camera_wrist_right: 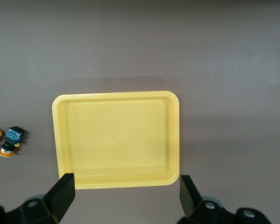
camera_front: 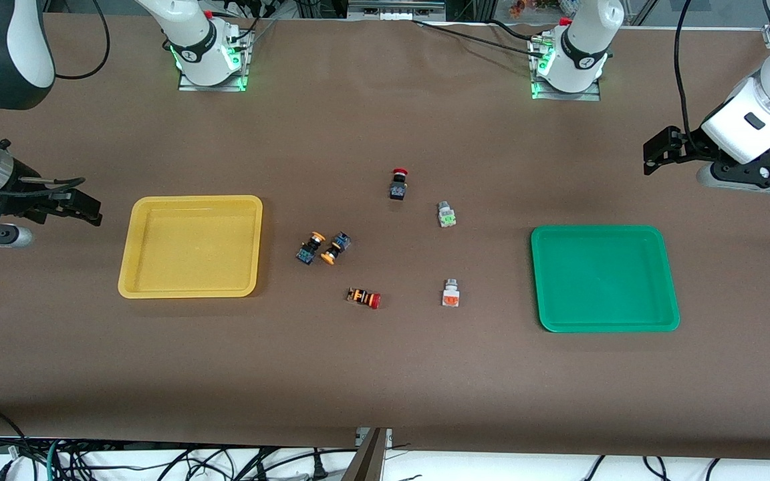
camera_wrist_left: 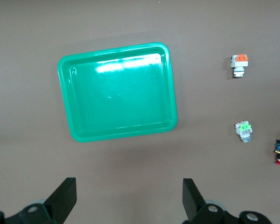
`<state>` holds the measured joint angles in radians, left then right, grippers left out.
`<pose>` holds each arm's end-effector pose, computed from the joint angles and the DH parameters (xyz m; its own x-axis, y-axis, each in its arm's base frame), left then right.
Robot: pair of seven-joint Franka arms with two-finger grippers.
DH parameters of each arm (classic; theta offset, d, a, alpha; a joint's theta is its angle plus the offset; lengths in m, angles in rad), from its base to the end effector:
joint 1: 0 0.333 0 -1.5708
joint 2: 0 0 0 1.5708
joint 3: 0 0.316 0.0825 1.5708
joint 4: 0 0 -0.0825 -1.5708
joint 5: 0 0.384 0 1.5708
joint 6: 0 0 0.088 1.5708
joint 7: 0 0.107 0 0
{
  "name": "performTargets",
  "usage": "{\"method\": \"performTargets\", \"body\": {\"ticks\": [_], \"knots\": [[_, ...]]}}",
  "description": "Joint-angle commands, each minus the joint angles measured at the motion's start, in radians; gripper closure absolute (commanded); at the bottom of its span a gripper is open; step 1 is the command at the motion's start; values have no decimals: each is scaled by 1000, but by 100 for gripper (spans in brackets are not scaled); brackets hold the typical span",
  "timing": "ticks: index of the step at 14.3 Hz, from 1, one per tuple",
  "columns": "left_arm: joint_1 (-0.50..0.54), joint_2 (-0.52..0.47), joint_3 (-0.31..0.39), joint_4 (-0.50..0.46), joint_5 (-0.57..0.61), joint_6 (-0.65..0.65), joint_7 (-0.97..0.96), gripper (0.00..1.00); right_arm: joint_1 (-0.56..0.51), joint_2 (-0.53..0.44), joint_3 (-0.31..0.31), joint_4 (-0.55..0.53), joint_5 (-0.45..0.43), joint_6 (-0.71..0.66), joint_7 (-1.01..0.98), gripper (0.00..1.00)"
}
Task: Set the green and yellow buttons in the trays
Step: 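Move the right gripper from the yellow tray toward the blue buttons, then grasp a blue orange-capped button with the right gripper while the left gripper reaches the switches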
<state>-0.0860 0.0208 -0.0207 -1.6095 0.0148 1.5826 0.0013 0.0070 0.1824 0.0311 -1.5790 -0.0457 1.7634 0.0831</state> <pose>0.5571 -0.0580 0.5957 0.9930 -0.1079 -0.0477 -0.1086 -0.9940 -0.0143 0.6191 0.0181 0.5303 0.9993 -0.0367 0.0052 -0.0369 -0.9986 0.0389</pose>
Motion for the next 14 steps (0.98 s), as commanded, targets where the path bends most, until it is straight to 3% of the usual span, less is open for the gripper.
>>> {"method": "performTargets", "body": {"ticks": [1, 9, 14], "knots": [[0, 10, -2, 23, 16, -21, 8, 0, 65, 12, 35, -21, 0, 33, 149, 1], [-3, 27, -4, 22, 1, -61, 6, 0, 433, 235, 33, -51, -16, 290, 816, 1], [-11, 88, -30, 14, -22, -62, -1, 0, 521, 325, 26, -194, -34, 583, 1064, 1]]}}
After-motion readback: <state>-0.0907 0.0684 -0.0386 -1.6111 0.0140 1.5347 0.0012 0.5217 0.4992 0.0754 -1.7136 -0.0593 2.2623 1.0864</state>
